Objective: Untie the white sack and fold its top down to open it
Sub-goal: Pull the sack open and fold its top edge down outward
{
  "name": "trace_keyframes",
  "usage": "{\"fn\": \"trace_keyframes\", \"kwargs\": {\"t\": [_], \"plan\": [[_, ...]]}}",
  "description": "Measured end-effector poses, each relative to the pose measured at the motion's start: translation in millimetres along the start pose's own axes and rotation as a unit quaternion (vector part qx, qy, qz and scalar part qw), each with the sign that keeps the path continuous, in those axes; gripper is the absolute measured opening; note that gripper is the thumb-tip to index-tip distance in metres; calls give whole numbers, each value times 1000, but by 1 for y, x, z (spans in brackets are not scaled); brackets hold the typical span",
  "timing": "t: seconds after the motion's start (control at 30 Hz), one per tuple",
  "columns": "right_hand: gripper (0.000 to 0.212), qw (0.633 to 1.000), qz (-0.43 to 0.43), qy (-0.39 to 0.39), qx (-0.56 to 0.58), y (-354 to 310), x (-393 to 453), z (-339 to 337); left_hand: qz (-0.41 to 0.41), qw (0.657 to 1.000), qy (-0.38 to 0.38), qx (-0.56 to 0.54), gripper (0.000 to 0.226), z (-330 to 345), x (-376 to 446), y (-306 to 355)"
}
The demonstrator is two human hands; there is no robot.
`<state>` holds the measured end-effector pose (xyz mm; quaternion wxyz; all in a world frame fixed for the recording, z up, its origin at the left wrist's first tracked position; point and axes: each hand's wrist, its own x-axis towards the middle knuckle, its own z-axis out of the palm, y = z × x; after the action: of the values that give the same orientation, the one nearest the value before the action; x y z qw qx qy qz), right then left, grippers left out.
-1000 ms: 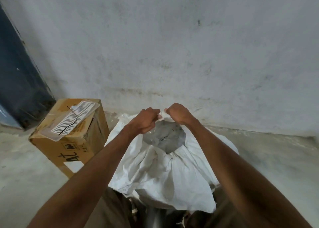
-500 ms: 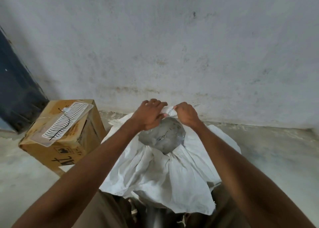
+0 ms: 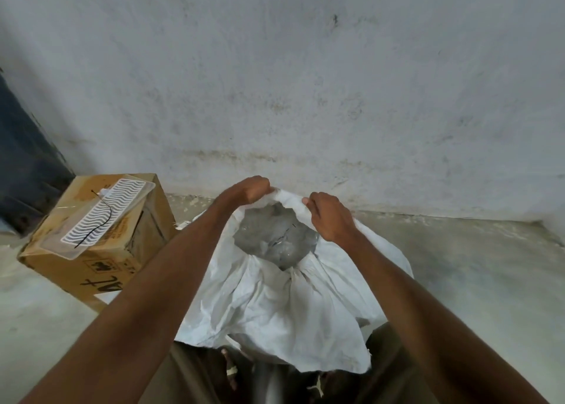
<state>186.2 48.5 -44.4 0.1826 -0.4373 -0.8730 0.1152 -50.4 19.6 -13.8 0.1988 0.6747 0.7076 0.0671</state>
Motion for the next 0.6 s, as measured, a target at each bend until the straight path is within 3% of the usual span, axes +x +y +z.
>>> {"fn": "trace_keyframes", "kwargs": {"t": [0.07, 0.13, 0.2, 0.23, 0.33, 0.4, 0.47, 0.53, 0.6], "plan": [[42, 999, 31, 3, 7, -1, 1, -3, -24, 997, 49, 46, 27, 6, -5, 14], [43, 996, 82, 4, 19, -2, 9, -9, -18, 964, 168, 205, 41, 22, -15, 31], [43, 986, 141, -20, 91, -4, 18, -17, 89, 929, 242, 267, 48, 41, -25, 49], [43, 974, 169, -34, 146, -5, 22, -22, 147, 925, 250, 246, 49, 49, -23, 54], [40, 914, 240, -123, 301, -5, 26, -41, 192, 957, 199, 85, 39, 57, -12, 61], [48, 895, 251, -179, 324, -3, 22, -52, 178, 976, 123, -25, 29, 56, -9, 61], [48, 928, 192, -170, 270, 3, 22, -49, 135, 987, 81, -41, 29, 54, -7, 62], [45, 974, 101, -106, 171, 8, 14, -37, 65, 996, 63, -5, 36, 48, 0, 58], [44, 997, 53, -45, 40, 16, -2, -19, 4, 999, 46, 3, 42, 42, 5, 51]]}}
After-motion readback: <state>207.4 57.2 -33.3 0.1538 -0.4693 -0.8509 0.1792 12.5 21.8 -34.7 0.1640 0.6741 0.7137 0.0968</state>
